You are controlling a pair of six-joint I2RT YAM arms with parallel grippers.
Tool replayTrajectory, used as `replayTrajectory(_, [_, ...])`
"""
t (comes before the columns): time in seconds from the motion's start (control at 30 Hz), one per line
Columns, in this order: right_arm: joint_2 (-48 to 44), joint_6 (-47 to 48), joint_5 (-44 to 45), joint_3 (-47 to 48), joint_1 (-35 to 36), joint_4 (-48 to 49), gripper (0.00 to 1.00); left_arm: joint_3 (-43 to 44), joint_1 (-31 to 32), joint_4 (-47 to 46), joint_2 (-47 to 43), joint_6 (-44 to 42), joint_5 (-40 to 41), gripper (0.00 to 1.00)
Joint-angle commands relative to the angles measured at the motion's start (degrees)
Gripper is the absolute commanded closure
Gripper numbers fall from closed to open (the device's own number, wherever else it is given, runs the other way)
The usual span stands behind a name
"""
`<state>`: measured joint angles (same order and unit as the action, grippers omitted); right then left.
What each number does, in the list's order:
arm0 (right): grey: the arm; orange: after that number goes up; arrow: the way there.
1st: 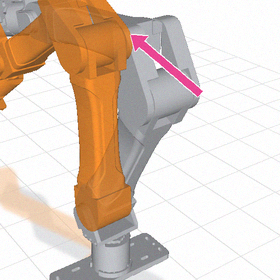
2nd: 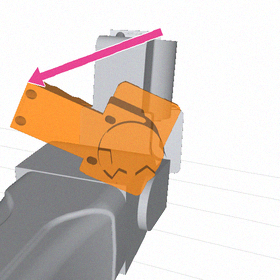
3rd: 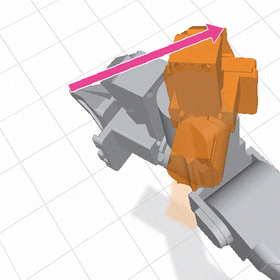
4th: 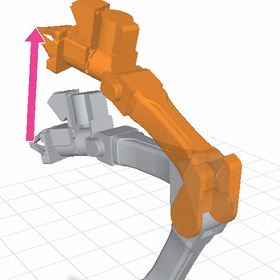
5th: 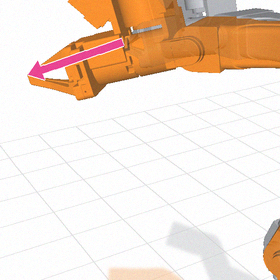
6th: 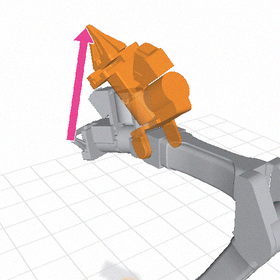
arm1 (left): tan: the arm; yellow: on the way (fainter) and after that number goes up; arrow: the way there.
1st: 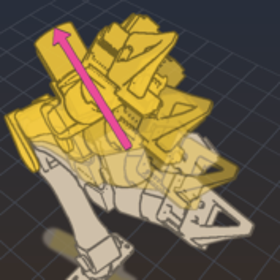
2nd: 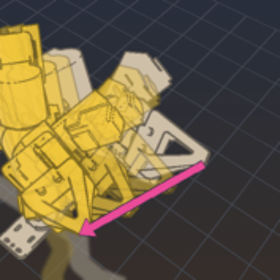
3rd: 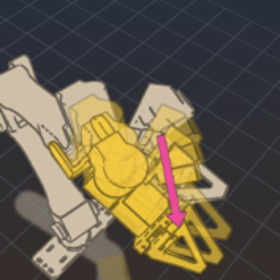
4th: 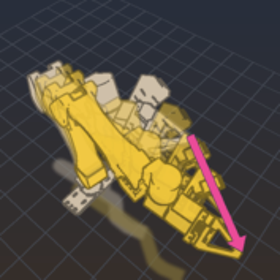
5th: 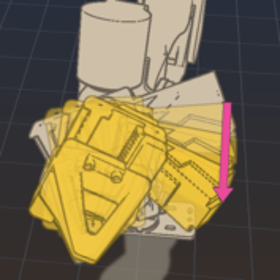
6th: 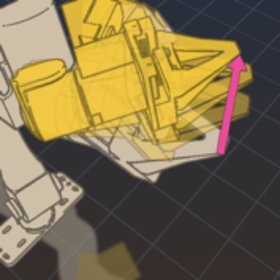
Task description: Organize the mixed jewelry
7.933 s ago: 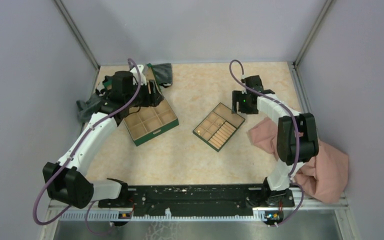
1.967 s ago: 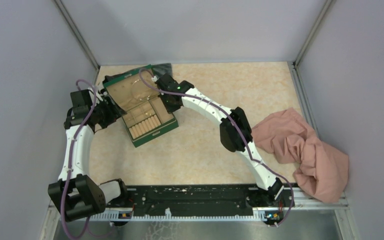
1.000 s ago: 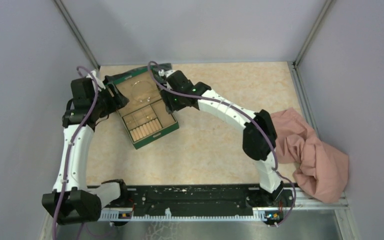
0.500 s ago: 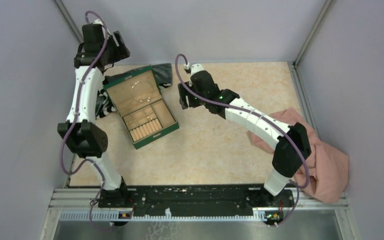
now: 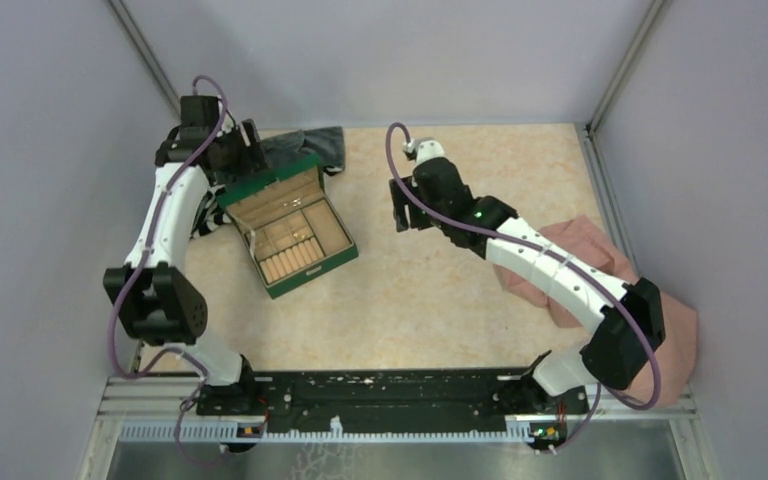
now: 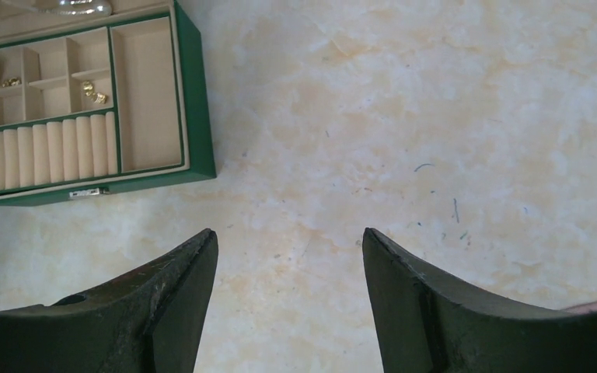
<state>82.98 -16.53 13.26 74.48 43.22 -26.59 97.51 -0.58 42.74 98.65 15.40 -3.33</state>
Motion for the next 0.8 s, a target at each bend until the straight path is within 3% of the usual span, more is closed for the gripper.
replayTrajectory(0.0, [-4.92, 1.2, 3.09, -1.56, -1.24, 0.08, 0.32, -10.41, 3.15, 0.26, -13.04, 3.41, -5.11, 0.23])
replayTrajectory(0.17, [-5.14, 0.84, 2.68, -3.44, -1.56, 0.58, 0.32, -16.54, 4.18, 2.77, -20.97, 4.97, -5.41, 0.21])
replayTrajectory(0.37, [-3.5, -0.11, 0.47, -2.95, -1.56, 1.08, 0.32, -20.29, 4.95, 2.58, -24.03, 2.99, -2.58, 0.2])
replayTrajectory(0.57, [-2.34, -0.03, 0.04, -0.94, -1.56, 0.54, 0.32, -21.98, 13.21, 1.97, -22.85, 5.21, 4.44, 0.16])
replayTrajectory(0.77, [-1.69, -0.86, -0.5, -1.58, -1.56, 0.4, 0.32, -40.27, 19.17, -7.06, -21.73, 13.3, 11.43, 0.16])
